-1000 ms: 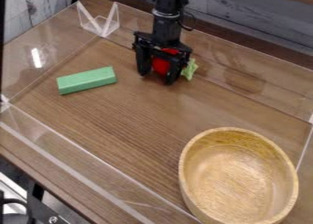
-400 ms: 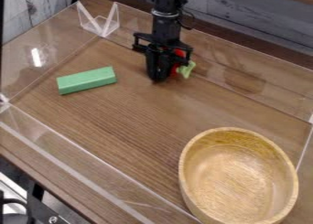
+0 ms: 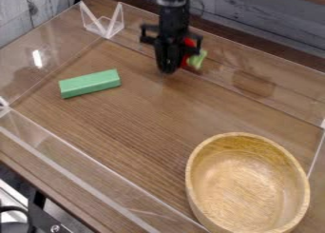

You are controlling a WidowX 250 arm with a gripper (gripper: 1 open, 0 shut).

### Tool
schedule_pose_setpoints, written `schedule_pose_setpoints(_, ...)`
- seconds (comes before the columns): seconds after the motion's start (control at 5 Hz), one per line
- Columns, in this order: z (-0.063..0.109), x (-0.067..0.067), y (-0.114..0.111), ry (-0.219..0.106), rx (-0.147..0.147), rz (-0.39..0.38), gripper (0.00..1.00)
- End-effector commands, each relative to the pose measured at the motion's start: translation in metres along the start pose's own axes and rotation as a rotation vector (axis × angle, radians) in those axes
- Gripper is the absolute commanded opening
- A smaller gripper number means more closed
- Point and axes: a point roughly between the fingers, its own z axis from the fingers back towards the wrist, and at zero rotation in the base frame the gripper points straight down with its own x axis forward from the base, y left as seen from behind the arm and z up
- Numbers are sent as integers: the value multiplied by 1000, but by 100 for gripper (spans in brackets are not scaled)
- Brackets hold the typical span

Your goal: Move the red object to the right side of the table

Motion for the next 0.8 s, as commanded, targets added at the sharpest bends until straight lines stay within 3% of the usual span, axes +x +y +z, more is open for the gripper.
schedule_pose_setpoints(0.0, 59, 3, -11, -122, -24, -17, 0)
schedule_pose_setpoints(0.2, 65, -9, -32, -122, -47, -69, 0)
schedule_pose_setpoints(0.6, 44, -30, -96, -92, -62, -214, 0)
